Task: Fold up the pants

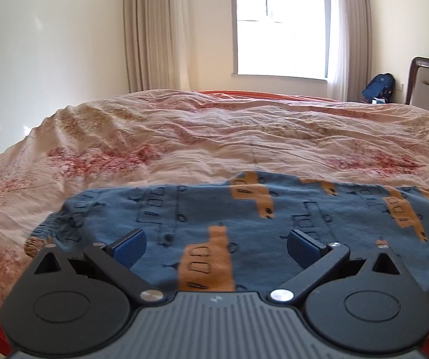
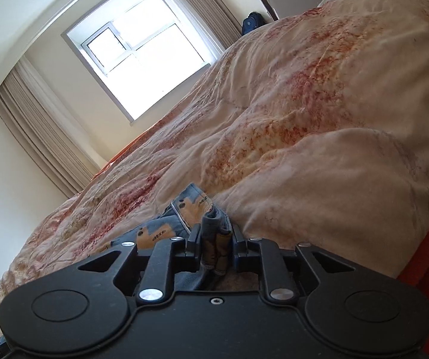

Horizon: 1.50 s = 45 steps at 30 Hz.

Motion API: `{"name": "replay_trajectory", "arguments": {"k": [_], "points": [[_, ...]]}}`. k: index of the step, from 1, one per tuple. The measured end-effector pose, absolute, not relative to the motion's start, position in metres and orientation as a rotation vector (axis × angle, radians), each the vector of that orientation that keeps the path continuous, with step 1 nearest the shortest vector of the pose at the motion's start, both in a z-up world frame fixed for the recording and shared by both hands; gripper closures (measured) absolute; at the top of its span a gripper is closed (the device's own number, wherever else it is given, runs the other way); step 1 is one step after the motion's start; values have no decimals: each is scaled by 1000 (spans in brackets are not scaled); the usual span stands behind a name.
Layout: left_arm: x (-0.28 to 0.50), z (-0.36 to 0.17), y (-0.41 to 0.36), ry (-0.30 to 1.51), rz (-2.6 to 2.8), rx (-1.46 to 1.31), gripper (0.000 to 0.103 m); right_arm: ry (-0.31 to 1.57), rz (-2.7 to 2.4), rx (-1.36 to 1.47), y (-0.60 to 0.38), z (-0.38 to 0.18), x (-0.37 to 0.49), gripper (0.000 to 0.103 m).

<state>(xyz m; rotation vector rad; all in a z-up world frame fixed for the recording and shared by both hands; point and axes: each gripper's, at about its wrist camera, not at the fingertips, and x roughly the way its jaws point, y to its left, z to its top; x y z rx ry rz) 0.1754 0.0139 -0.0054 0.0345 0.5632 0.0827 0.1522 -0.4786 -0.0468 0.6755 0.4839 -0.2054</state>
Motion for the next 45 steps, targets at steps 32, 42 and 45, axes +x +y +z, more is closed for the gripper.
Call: {"name": "replay_trajectory", "arguments": {"k": [32, 42, 45], "points": [[153, -34, 199, 537, 340, -764, 89, 561, 363, 338, -258, -26, 201, 1], [142, -14, 173, 531, 398, -488, 92, 596, 333, 324, -262, -36, 201, 1], [150, -22, 170, 610, 407, -441, 79, 595, 332, 301, -260, -37, 201, 1]]}}
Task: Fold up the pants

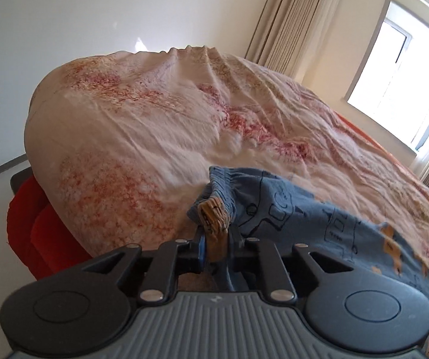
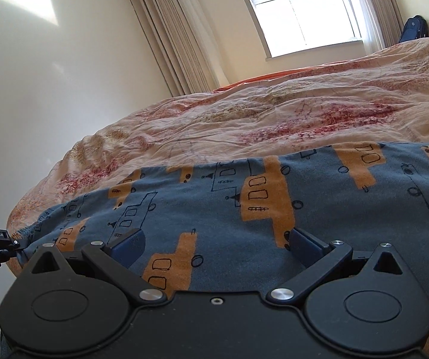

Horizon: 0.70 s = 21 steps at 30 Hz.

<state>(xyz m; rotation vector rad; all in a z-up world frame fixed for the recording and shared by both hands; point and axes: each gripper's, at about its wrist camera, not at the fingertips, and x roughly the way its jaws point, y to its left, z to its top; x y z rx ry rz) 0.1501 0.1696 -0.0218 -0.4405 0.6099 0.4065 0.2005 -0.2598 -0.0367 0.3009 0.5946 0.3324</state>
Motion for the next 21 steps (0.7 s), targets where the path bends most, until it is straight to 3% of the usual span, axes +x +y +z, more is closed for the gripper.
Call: {"name": "replay_trajectory", "arguments": {"k": [1, 2, 3, 5, 12, 21], "points": [[149, -20, 167, 599, 414, -427, 75, 592, 335, 299, -260, -37, 200, 0], [147, -17, 164, 588, 411, -417, 60, 590, 336, 299, -260, -37, 200, 1], [146, -13, 161, 574, 402, -407, 35, 587, 337, 299, -261, -37, 200, 1], [144, -5, 152, 533, 430, -372, 13, 581, 338, 290, -260, -37, 199, 1], [172, 9, 88, 500, 248, -202, 8, 562, 347, 234, -259, -38, 198, 0], [254, -2, -14, 552, -250, -119, 9, 534, 268, 210, -298, -37, 191, 1]]}}
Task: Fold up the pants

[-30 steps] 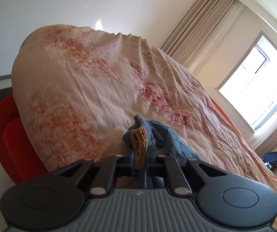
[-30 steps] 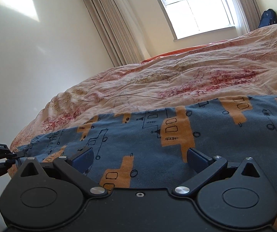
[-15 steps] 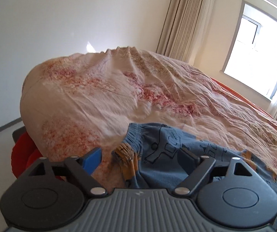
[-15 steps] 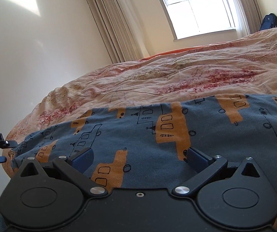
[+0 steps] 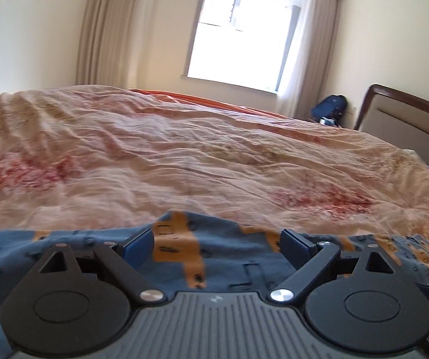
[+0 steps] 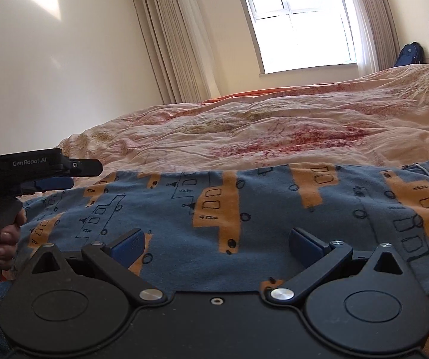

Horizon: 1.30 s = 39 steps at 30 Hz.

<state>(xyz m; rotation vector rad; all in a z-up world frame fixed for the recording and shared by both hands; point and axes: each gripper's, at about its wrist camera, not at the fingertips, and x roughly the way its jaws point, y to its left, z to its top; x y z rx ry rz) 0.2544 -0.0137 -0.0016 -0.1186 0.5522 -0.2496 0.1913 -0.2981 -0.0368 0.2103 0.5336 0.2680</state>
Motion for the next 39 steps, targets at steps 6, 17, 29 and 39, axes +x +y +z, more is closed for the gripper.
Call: {"name": "replay_trajectory", "arguments": {"k": [6, 17, 29, 39], "points": [[301, -25, -34, 645, -276, -65, 9, 519, 150, 205, -338, -38, 187, 1], [295, -23, -38, 639, -236, -108, 0, 426, -96, 345, -414, -32, 155, 0], [247, -32, -108, 662, -401, -84, 0, 411, -206, 679, -452, -51, 133, 0], [230, -19, -128, 697, -485, -40, 0, 358, -231, 872, -466, -53, 146, 33]]}}
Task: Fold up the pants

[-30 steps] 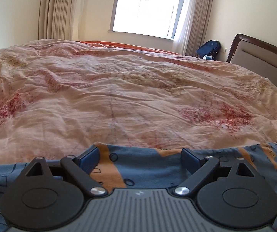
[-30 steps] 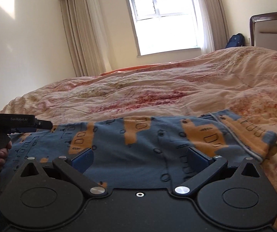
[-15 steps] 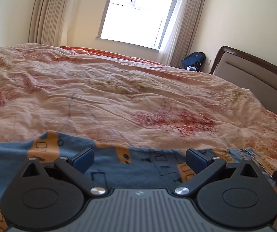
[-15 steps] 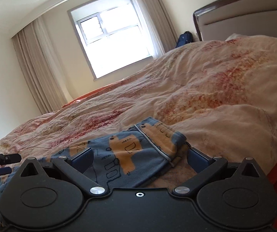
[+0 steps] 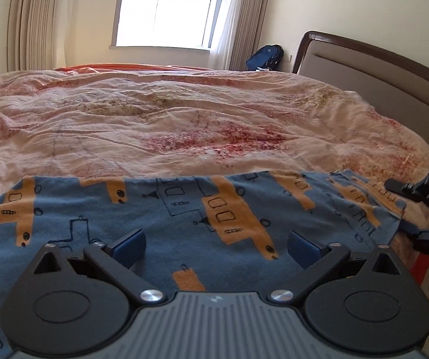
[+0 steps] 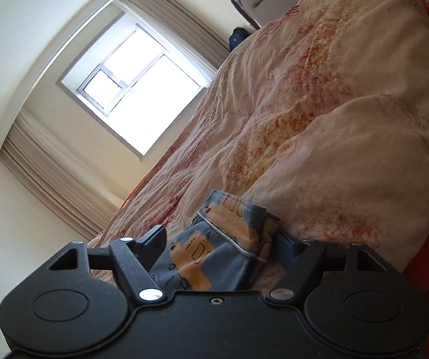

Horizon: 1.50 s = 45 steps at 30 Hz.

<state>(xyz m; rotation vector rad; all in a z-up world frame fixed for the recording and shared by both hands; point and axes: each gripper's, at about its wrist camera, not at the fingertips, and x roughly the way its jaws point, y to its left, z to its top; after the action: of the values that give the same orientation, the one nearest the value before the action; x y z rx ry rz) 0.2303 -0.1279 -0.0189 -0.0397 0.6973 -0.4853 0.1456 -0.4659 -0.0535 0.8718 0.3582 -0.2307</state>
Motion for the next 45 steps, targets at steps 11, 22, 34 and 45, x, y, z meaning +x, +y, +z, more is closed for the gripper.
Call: {"name": "replay_trajectory", "arguments": {"k": [11, 22, 34, 45], "points": [[259, 13, -132, 664, -744, -405, 1, 354, -57, 131, -386, -8, 166, 84], [279, -40, -133, 906, -766, -583, 19, 445, 295, -185, -286, -17, 145, 88], [271, -54, -122, 942, -674, -559, 33, 458, 318, 84, -308, -26, 144, 88], [260, -43, -116, 864, -596, -544, 93, 475, 329, 48, -300, -26, 137, 85]]}}
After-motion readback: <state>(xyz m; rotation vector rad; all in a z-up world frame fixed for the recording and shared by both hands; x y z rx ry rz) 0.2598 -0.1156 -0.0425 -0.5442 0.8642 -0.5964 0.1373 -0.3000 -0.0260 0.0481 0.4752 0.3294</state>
